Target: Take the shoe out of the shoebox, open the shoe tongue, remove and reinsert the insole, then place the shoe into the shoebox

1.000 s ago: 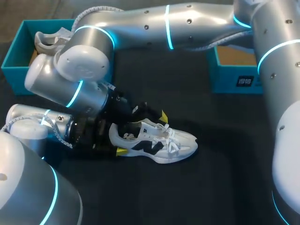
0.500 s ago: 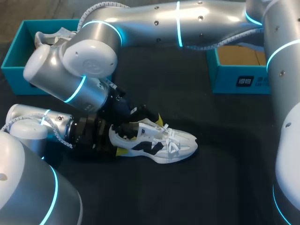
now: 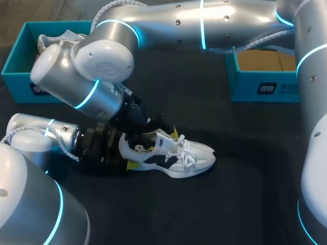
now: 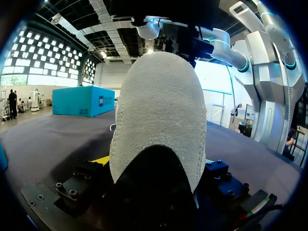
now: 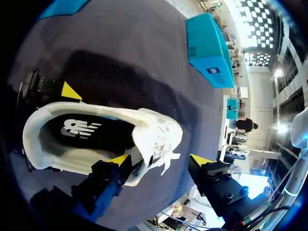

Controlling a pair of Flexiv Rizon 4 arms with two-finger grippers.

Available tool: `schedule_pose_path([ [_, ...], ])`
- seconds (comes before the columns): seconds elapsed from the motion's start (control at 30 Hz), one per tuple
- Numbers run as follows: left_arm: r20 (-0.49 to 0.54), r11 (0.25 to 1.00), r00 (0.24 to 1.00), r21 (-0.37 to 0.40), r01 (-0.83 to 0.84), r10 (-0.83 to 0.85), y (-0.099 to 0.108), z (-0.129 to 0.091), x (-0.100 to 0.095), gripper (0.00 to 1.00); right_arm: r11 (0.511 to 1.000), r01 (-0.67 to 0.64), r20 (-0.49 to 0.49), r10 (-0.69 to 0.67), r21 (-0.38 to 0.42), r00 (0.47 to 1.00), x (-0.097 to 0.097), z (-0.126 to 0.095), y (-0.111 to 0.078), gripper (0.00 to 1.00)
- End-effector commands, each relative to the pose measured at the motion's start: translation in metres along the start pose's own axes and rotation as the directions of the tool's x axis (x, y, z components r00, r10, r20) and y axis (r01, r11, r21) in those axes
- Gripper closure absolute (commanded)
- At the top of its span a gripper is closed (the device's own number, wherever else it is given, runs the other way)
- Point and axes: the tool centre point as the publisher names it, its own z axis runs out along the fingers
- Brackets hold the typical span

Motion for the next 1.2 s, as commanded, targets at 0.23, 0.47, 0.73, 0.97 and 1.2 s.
schedule_pose_path([
  [0.23, 0.004, 1.0, 1.0, 0.0, 0.0, 0.0, 0.004, 0.0, -0.002, 1.0, 0.796, -0.606, -0.027, 0.606, 0.003, 0.795, -0.014, 0.003, -0.002, 0.24],
  [0.47, 0.004, 1.0, 1.0, 0.0, 0.0, 0.0, 0.004, 0.0, -0.002, 1.0, 0.813, -0.582, -0.068, 0.582, 0.026, 0.81, -0.016, 0.009, 0.002, 0.32],
  [0.73, 0.004, 1.0, 1.0, 0.0, 0.0, 0.0, 0.004, 0.0, -0.002, 1.0, 0.825, -0.563, -0.116, 0.564, 0.048, 0.818, -0.014, 0.014, 0.004, 0.52],
  [0.97, 0.004, 1.0, 1.0, 0.0, 0.0, 0.0, 0.004, 0.0, -0.002, 1.0, 0.834, -0.548, -0.136, 0.55, 0.058, 0.824, -0.016, 0.015, 0.004, 0.53],
  [1.2, 0.004, 1.0, 1.0, 0.0, 0.0, 0.0, 0.004, 0.0, -0.002, 1.0, 0.842, -0.536, -0.145, 0.539, 0.063, 0.83, -0.016, 0.015, 0.005, 0.58],
])
